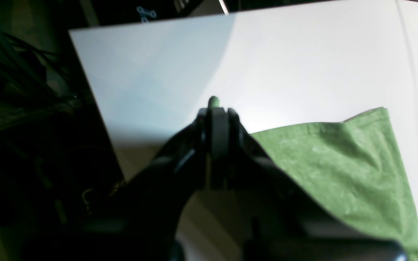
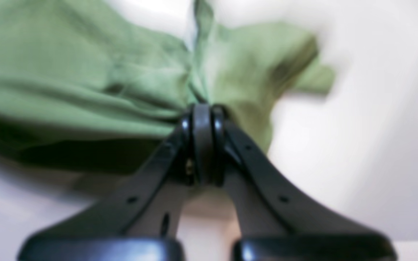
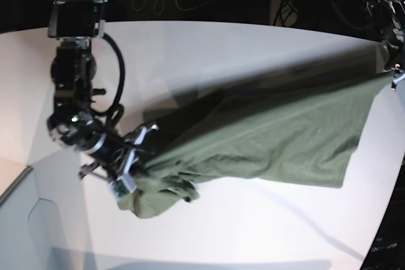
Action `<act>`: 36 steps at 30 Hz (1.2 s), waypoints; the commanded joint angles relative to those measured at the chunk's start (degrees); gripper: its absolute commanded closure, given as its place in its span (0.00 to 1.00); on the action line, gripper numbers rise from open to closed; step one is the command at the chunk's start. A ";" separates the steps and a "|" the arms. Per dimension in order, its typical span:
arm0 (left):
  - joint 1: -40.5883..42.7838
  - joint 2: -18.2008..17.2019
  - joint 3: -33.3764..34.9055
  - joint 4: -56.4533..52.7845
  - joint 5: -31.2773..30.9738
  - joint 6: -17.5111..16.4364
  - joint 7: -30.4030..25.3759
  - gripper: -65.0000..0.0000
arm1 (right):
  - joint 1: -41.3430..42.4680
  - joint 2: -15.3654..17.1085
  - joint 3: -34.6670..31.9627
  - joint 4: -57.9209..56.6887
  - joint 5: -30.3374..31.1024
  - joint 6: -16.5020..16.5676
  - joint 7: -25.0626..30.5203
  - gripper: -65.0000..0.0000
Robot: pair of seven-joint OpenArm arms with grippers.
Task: Layout the t-shirt on the table in an organized manner, then fold the t-shirt properly
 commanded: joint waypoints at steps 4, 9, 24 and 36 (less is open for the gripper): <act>-0.35 0.35 -0.22 1.22 0.11 -0.24 -1.55 1.00 | 2.05 1.59 -0.41 11.26 0.80 0.53 -6.72 1.00; -0.18 1.32 1.36 2.09 0.11 -0.24 -1.55 1.00 | 3.98 5.11 -0.50 15.57 0.71 0.27 -17.89 1.00; -0.09 1.49 5.76 2.01 0.19 -0.24 -1.64 1.00 | 15.32 4.84 0.03 -22.41 0.71 0.18 4.71 1.00; -0.09 1.49 5.76 2.01 0.19 -0.24 -1.64 1.00 | 14.97 6.25 0.29 -20.92 0.80 0.27 1.37 0.44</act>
